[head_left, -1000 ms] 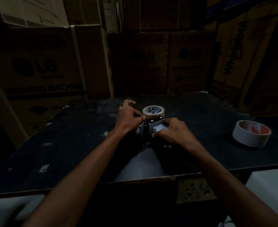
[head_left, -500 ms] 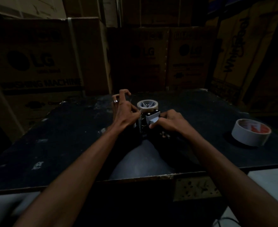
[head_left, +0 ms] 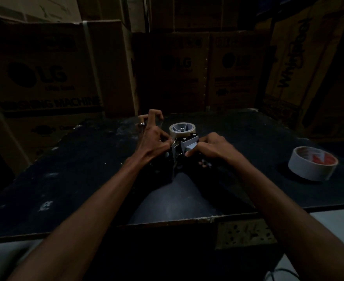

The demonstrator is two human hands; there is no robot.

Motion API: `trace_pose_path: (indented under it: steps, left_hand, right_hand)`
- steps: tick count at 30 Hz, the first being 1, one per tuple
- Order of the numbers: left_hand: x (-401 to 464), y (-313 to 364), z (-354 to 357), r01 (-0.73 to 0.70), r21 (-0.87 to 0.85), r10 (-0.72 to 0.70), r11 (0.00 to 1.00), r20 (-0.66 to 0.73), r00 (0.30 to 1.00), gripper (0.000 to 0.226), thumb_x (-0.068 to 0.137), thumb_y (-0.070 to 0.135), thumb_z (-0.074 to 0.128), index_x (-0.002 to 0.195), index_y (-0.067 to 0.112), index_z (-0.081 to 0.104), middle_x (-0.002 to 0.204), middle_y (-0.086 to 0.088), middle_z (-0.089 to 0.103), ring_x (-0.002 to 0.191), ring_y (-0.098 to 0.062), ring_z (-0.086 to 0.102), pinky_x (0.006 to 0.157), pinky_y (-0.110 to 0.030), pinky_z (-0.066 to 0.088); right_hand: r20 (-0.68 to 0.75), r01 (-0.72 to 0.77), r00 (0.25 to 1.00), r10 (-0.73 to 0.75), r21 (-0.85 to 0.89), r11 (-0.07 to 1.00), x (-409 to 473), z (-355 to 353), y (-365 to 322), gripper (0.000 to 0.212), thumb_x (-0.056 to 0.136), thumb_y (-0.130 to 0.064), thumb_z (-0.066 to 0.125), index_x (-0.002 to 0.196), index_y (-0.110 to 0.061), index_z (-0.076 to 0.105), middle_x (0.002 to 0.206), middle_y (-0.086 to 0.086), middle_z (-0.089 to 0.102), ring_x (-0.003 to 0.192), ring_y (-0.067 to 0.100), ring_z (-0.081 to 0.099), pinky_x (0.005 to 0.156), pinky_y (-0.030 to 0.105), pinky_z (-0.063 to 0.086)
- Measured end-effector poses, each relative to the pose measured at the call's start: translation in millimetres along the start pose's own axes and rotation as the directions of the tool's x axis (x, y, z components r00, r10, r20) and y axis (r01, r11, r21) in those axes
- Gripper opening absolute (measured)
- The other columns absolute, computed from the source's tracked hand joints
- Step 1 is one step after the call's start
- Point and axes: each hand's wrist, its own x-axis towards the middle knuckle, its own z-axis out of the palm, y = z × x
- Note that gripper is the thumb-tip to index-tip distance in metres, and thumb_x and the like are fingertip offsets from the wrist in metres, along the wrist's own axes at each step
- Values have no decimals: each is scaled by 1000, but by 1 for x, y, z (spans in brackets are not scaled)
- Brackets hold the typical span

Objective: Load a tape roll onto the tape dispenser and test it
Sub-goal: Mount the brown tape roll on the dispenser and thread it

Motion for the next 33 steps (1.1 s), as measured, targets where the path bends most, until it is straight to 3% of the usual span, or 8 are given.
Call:
trace_pose_path:
  steps: [3, 5, 10, 13, 16, 22, 25, 33]
  left_hand:
    - [-5, 4, 0, -4, -51, 2, 999, -34, 999, 16, 79, 7, 70, 63, 3, 73, 125, -2, 36, 95, 13, 34, 66, -4, 48]
    - [-9, 8, -2, -19, -79, 16, 997, -43, 999, 16, 79, 4, 69, 64, 2, 73, 123, -6, 42, 89, 11, 42, 67, -11, 53]
    - [-16, 10, -7, -58, -68, 53, 996, -72, 996, 16, 78, 4, 71, 64, -1, 74, 131, -9, 34, 93, 24, 37, 68, -16, 55]
    - [-19, 11, -7, -40, -34, 37, 999, -83, 996, 14, 77, 6, 71, 65, 1, 75, 130, -9, 34, 121, 0, 36, 71, -4, 46]
    - [-21, 10, -8, -32, 23, 33, 999, -25, 999, 17, 78, 12, 69, 63, 6, 75, 130, -6, 34, 123, -25, 35, 81, -17, 49]
    - [-34, 5, -8, -45, 24, 47, 999, -69, 997, 15, 75, 13, 72, 61, 8, 73, 121, 3, 35, 117, -4, 32, 84, -27, 50]
    - [-39, 6, -7, 1, 161, 9, 987, -66, 998, 12, 77, 27, 71, 72, 19, 77, 112, 0, 41, 107, -18, 36, 89, -40, 44]
    - [-43, 9, -9, 45, 214, -21, 976, -111, 994, 23, 69, 47, 74, 81, 27, 76, 114, -5, 44, 106, -22, 37, 83, -34, 40]
  right_hand:
    - [11, -14, 1000, 14, 31, 999, 2, -1, 1, 20, 73, -36, 81, 81, -20, 73, 53, -10, 71, 49, 6, 68, 43, 20, 49]
    - [32, -22, 999, 20, 52, 998, 3, -2, 0, 21, 75, -34, 81, 84, -18, 73, 56, -6, 73, 47, 6, 68, 43, 19, 49]
    - [67, -39, 997, 36, 49, 998, 5, -6, -3, 21, 74, -34, 82, 82, -17, 73, 56, 0, 74, 44, 9, 67, 41, 20, 51]
    - [67, -41, 997, 35, 83, 996, 6, -2, -1, 22, 75, -30, 82, 85, -14, 73, 56, 1, 73, 45, 10, 67, 43, 21, 52]
    - [59, -58, 997, 51, 122, 991, 6, -1, 2, 24, 73, -27, 84, 88, -12, 73, 57, 4, 74, 47, 13, 68, 45, 23, 53]
    - [85, -41, 996, 31, 118, 992, 1, -2, 1, 23, 77, -24, 82, 91, -8, 74, 60, 8, 73, 51, 16, 67, 48, 26, 54]
    - [89, -10, 996, 4, 67, 998, 2, -3, -2, 24, 80, -28, 80, 92, -9, 73, 57, 4, 73, 46, 12, 66, 42, 21, 50]
    - [91, -33, 996, 26, 71, 997, 6, -2, -1, 23, 78, -28, 81, 90, -11, 72, 55, 4, 72, 45, 13, 67, 43, 22, 51]
